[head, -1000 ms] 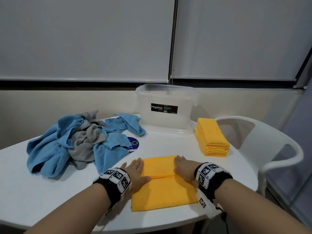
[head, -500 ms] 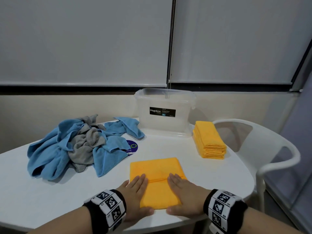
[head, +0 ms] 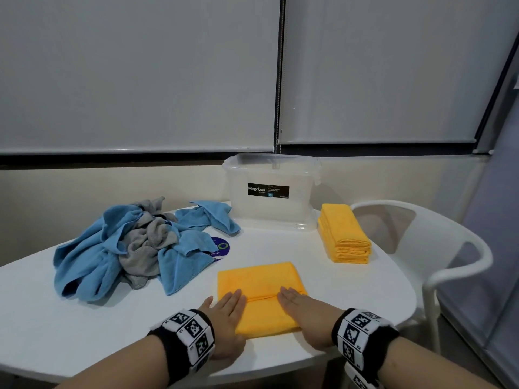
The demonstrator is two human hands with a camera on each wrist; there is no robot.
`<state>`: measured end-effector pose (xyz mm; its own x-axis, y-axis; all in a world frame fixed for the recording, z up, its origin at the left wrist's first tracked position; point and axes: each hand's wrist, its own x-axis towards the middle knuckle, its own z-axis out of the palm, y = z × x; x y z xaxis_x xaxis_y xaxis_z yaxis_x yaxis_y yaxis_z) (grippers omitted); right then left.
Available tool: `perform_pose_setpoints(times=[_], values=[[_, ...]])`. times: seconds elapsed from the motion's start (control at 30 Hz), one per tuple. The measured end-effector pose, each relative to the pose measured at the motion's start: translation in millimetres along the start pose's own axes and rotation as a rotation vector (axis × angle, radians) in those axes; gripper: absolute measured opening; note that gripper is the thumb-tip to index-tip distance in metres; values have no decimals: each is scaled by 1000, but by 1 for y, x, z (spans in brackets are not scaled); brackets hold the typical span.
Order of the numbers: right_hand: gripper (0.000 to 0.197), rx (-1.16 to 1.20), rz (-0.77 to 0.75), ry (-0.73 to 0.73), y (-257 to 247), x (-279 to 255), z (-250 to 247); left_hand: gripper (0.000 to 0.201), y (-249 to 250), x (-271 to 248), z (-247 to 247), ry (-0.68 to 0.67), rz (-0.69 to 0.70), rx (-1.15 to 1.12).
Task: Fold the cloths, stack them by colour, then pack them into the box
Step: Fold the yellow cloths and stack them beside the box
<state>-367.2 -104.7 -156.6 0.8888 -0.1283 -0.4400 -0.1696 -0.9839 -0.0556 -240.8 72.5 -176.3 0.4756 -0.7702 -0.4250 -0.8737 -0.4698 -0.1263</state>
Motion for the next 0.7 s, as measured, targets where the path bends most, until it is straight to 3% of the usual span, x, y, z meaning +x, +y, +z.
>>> perform_pose_setpoints(times=[0.27,0.4,0.5,0.6,0.7], values=[[76,8,-46,-93,-3,-17,4,72,-2,-13,5,-66,106,-83],[60,166,-2,-87,6,-15,-12,62,-14,-13,-8,-59,138,-388],[16,428,92,41,20,-7,-29,49,-37,-6,-19,16,29,-789],[26,677,158,152,32,9,-36,32,-54,7,-23,134,-107,-1059],[12,800,238,165,36,25,-40,21,-50,18,-30,100,-233,-1213]])
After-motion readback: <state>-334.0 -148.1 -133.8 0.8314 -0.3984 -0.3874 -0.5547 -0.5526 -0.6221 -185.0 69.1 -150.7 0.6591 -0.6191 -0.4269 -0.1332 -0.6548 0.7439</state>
